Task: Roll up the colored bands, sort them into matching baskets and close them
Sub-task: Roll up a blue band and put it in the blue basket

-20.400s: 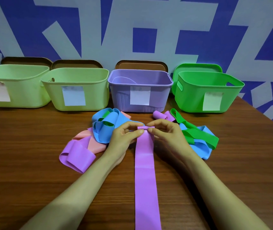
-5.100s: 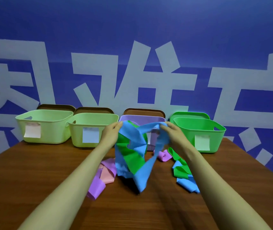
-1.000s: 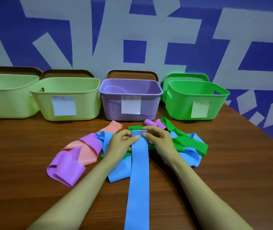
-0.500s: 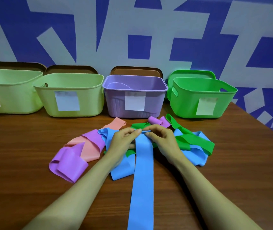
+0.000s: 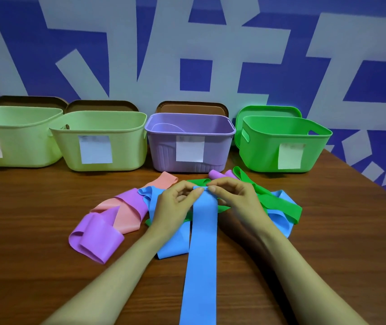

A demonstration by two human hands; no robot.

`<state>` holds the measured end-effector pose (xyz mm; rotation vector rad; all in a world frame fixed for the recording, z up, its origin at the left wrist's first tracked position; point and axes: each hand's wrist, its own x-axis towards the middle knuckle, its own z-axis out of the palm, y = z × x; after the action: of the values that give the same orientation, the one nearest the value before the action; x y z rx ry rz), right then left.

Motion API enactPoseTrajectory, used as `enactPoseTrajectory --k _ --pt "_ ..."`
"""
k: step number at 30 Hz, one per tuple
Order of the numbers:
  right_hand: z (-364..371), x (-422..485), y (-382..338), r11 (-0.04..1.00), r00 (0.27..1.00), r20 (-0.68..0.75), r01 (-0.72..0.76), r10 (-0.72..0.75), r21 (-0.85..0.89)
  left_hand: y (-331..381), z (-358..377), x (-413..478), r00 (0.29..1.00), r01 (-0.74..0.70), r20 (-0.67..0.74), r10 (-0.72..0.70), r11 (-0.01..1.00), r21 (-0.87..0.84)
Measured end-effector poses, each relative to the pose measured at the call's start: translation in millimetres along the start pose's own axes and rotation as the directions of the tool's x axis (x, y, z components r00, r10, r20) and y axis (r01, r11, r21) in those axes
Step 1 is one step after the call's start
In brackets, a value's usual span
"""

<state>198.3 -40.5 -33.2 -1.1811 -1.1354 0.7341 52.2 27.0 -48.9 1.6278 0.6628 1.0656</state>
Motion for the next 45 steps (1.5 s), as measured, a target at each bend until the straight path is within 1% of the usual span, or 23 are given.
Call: enactPoseTrajectory --k 2,7,9,12,16,18,20,23,25,28,30,39,45 --pt "1.7 -1.4 -2.7 1.0 1.0 -0.017 0.018 -0.017 0.014 1.1 -0.6 0.3 1.0 0.03 0.006 -0.03 0.998 -0.051" --pt "2.9 -2.7 -3.4 0.998 0.996 -0.065 0.059 -0.06 -0.018 2.0 -0.4 -1.5 0.989 0.148 0.052 -0.14 0.964 -0.222" --pt "4.0 -3.1 -3.2 0.996 0.994 -0.077 0.077 -0.08 -0.036 3.1 0.5 -2.5 0.986 0.166 0.057 -0.156 0.947 -0.275" --pt "5.9 -5.0 -3.3 0.994 0.994 -0.055 0.09 -0.093 -0.059 4.2 1.4 -2.9 0.986 0.16 0.014 -0.164 0.938 -0.308" --pt "5.0 -5.4 -2.4 0.998 0.999 -0.008 0.051 -0.052 -0.043 3.3 -0.6 -2.2 0.99 0.131 -0.015 -0.14 0.955 -0.266" --pt "4.5 -4.8 -2.6 1.0 0.999 -0.019 -0.031 0.031 -0.004 3.2 -0.8 -2.8 0.993 0.11 -0.013 -0.116 0.965 -0.236" --pt "4.8 -5.1 -3.0 0.996 0.996 0.015 -0.083 0.082 0.015 3.9 -0.4 -4.3 0.995 0.098 -0.004 -0.101 0.971 -0.22" --pt "5.0 -6.3 -2.4 0.997 0.999 0.033 -0.037 0.04 -0.067 4.5 -0.6 -5.3 0.995 0.101 0.004 -0.103 0.974 -0.203" --pt "4.7 -6.9 -1.8 0.999 1.0 0.003 -0.021 0.021 -0.042 4.0 -0.1 -4.8 0.99 0.14 0.023 -0.138 0.961 -0.239" --pt "3.5 -5.6 -0.6 0.999 0.999 -0.036 -0.025 0.026 0.027 3.6 1.4 -4.4 0.964 0.268 0.083 -0.254 0.922 -0.279" --pt "2.6 -4.8 -0.1 0.999 0.999 -0.034 -0.032 0.033 0.027 3.8 1.5 -4.9 0.955 0.297 0.096 -0.282 0.916 -0.269" --pt "2.4 -5.6 1.6 0.998 0.997 -0.047 -0.054 0.055 0.032 2.7 -1.4 -2.7 0.969 0.245 0.037 -0.243 0.945 -0.219" --pt "2.0 -4.0 1.6 0.999 0.999 -0.052 -0.015 0.013 -0.048 2.4 1.8 -2.7 0.974 0.225 0.02 -0.226 0.949 -0.223"
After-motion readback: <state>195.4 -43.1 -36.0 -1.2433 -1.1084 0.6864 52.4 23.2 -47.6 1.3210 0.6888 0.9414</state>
